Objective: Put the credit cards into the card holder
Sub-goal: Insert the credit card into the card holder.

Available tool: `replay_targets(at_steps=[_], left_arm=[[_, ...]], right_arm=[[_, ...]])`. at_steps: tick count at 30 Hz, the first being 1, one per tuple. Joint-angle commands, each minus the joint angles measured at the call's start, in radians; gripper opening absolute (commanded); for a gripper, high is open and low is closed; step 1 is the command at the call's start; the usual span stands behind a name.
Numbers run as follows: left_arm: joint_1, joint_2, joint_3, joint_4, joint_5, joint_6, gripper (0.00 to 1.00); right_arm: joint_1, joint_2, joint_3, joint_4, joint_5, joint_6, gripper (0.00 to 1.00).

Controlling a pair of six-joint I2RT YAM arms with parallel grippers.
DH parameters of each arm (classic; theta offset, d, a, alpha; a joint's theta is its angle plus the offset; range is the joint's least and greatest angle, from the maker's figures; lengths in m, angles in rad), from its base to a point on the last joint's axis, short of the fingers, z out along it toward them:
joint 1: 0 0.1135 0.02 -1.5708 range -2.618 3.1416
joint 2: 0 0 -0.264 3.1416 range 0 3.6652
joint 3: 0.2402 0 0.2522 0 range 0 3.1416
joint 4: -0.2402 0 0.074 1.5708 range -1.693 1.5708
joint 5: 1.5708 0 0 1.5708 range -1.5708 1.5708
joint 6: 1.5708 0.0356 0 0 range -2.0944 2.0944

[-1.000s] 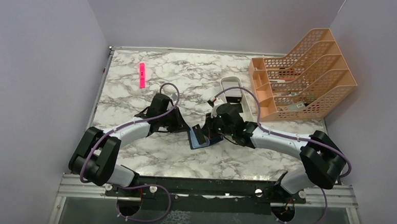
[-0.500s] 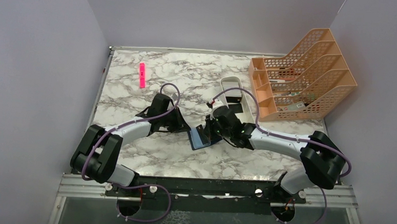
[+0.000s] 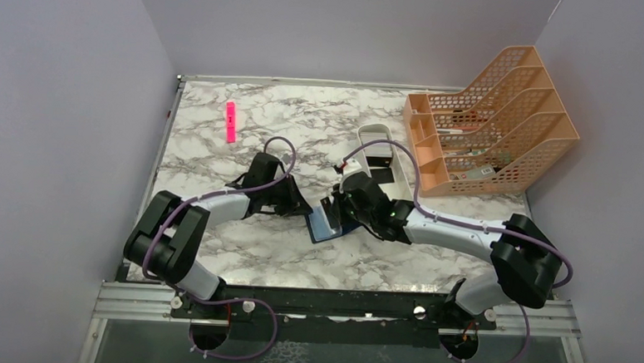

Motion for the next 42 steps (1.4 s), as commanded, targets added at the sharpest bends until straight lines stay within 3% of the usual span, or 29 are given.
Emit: replay_targets(at_steps=[1,6,14,30,42], left_arm=[[-0.004,0.048,0.004,0.034,0.033,0.003,0.12],[-0.004,0.070,0.001,0.040,0.017,0.013,0.12],[-0.005,0.090,-0.007,0.022,-0.012,0.033,0.12],[-0.005,0.111,-0.007,-0.024,-0.078,0.063,0.11],[-0.005,0.126,0.036,-0.093,-0.123,0.113,0.11]], right_arm=[[0.010,-0.027,0.026,-0.013,0.056,-0.023,0.01],[0.031,-0.039,0.022,0.009,-0.002,0.019,0.01],[0.082,0.037,0.049,0.005,0.071,0.024,0.01],[0.113,0.020,0.037,-0.083,0.402,-0.067,0.01],[0.064,-0.014,-0.110,0.114,0.188,0.034,0.01]])
